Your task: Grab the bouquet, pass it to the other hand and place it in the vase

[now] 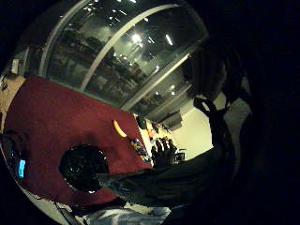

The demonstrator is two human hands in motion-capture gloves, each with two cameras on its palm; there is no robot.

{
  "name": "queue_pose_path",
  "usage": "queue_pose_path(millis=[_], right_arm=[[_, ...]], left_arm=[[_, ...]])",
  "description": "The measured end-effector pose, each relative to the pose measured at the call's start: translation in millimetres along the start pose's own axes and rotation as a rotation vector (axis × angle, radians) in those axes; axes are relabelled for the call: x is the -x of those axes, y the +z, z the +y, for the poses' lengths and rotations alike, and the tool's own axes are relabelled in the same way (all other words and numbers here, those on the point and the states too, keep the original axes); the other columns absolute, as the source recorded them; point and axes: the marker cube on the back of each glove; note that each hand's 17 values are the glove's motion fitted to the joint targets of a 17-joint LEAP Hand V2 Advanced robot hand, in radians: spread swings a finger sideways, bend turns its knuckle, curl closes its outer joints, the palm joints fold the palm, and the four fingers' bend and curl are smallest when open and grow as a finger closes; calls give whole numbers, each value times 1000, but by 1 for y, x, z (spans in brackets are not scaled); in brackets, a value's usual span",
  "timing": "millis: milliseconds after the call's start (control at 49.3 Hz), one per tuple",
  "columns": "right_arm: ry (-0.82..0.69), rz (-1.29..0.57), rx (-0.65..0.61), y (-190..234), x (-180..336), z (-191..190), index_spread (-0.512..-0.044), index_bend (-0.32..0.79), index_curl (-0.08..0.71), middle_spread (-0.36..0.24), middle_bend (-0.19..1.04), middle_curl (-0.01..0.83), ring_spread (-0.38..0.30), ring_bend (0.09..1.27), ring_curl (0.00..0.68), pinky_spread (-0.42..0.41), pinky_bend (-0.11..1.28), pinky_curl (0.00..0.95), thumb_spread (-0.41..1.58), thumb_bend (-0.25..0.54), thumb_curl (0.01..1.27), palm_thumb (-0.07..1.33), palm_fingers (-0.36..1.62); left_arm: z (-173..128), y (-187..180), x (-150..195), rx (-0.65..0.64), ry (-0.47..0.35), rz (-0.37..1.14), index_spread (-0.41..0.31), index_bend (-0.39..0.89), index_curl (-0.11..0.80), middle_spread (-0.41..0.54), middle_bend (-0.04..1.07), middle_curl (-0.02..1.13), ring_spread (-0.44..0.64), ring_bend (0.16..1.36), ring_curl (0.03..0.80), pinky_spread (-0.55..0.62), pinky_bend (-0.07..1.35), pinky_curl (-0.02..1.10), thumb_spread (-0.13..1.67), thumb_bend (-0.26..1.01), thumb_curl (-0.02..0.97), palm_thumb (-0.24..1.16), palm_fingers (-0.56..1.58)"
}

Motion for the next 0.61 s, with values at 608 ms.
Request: queue_pose_path(millis=[608], right_arm=[[23, 25, 19, 11, 2, -9, -374, 153, 240, -37, 187, 318, 22, 439, 307, 202, 502, 338, 1089, -19, 491, 633, 52]], left_arm=[[1, 8, 86, 5, -37, -40, -328, 202, 634, -337, 641, 554, -377, 718, 471, -416, 653, 451, 301, -54, 810, 847, 1339]])
